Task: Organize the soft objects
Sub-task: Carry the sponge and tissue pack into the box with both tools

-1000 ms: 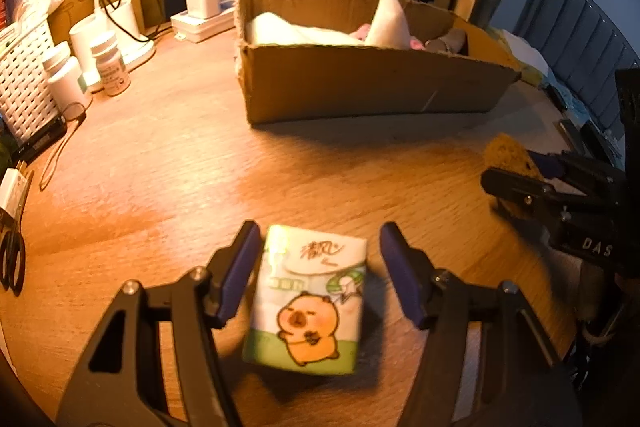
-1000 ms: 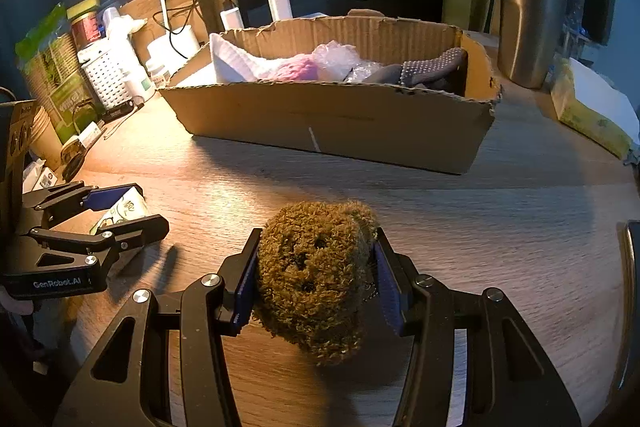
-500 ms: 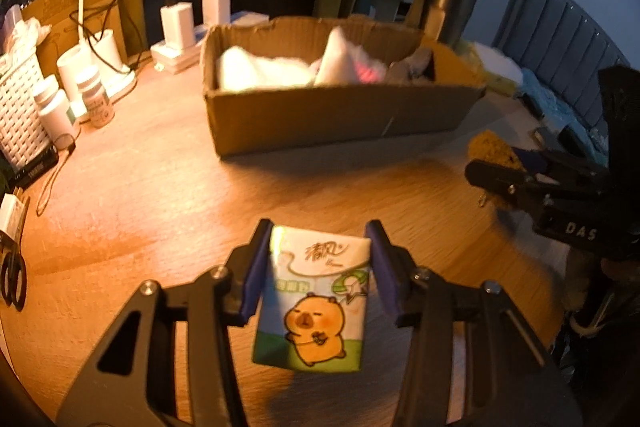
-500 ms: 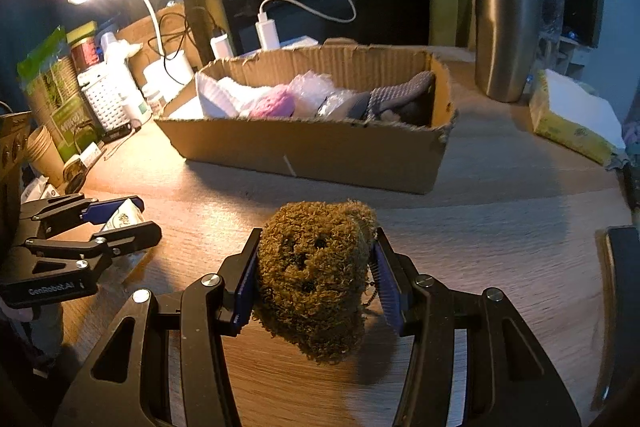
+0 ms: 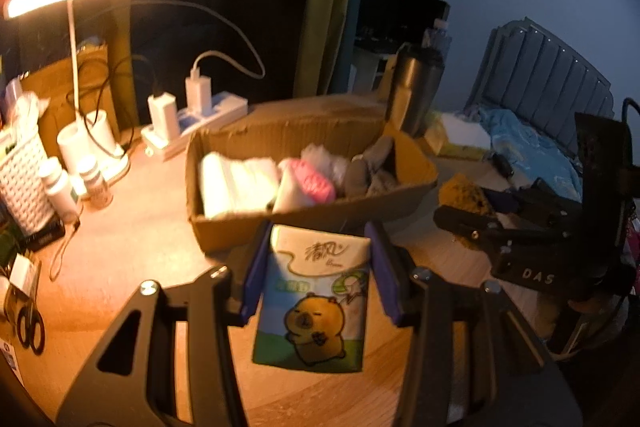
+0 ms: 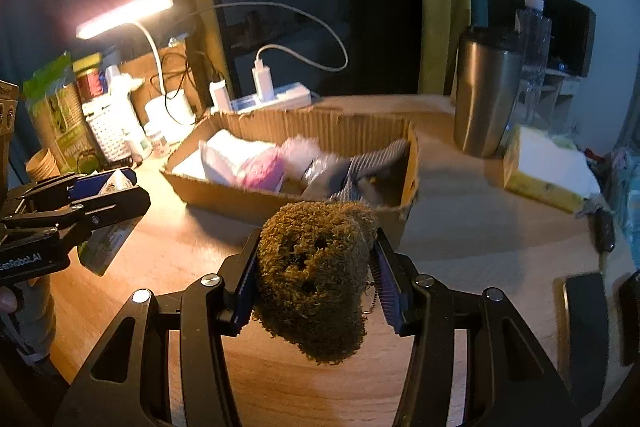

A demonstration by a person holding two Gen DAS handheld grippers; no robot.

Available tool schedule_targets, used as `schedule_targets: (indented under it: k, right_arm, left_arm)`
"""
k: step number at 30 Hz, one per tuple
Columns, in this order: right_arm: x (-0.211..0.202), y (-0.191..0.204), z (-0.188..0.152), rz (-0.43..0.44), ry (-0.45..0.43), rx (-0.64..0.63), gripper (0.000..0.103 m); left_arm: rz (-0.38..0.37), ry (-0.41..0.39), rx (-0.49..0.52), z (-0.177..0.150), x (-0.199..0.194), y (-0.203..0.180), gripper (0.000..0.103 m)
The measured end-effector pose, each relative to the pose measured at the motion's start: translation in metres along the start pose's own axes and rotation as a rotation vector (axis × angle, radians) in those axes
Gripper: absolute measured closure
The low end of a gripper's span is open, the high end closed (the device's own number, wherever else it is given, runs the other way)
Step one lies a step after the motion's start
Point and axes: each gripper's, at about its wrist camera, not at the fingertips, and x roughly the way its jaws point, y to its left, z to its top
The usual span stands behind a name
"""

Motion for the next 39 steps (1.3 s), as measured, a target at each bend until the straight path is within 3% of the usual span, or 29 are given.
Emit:
schedule_targets:
  k: [20, 30, 39]
  right_arm:
    - [0.003, -0.018, 0.038, -0.017, -0.058, -0.012, 0.049]
    - [0.033, -0.033, 0.051, 0.001, -0.030, -0.002, 0.049]
    - [0.060, -0.035, 0.054, 0.052, -0.008, 0.013, 0.049]
  left_arm:
    - [-0.010, -0.059, 0.010, 0.041, 0.007, -0.003, 0.055]
    - [-0.014, -0.034, -0.009, 0.052, 0.039, -0.001, 0.055]
    - [0.036, -0.008, -0.040, 0.057, 0.069, 0.016, 0.055]
